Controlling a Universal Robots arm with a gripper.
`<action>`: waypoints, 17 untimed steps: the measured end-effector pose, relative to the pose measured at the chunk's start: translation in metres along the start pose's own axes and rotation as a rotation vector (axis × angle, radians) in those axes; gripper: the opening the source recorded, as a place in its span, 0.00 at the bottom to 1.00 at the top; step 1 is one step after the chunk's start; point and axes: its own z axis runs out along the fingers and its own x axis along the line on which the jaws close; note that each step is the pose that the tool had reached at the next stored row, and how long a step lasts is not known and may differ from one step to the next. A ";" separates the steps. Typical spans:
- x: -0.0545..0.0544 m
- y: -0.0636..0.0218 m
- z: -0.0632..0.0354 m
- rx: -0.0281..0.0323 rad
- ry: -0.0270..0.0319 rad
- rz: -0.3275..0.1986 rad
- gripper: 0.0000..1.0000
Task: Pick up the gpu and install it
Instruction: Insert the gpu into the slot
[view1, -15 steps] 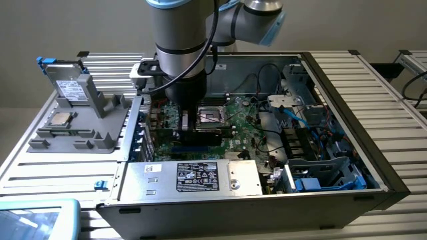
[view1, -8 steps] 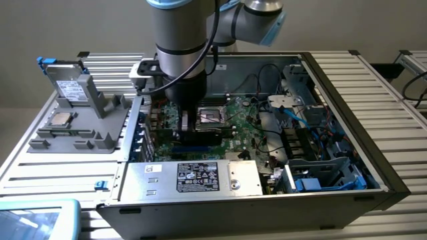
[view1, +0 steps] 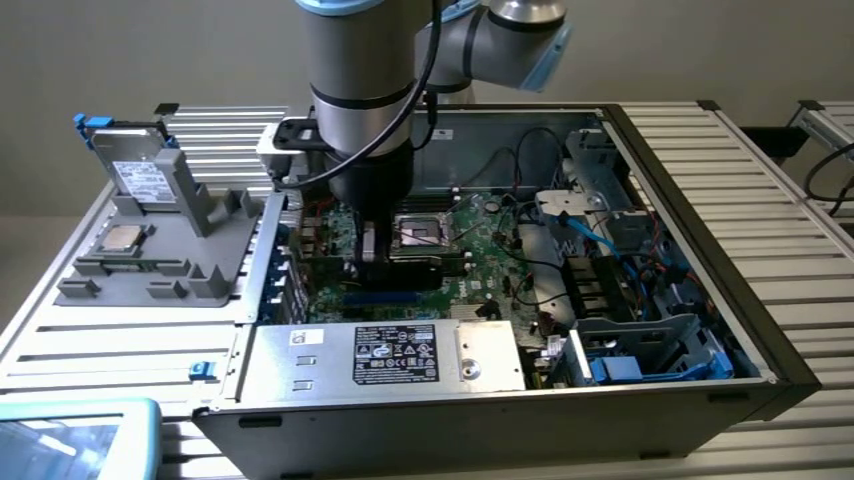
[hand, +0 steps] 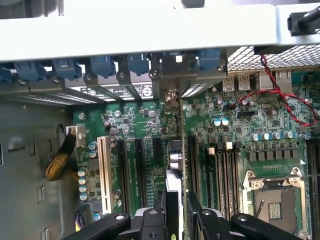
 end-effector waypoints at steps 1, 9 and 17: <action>0.001 -0.0015 0.0008 -0.0012 -0.0043 0.000 0.28; 0.001 -0.0075 0.0018 -0.0151 -0.0342 0.001 0.28; 0.000 -0.0118 -0.0099 -0.0356 -0.0317 0.002 0.27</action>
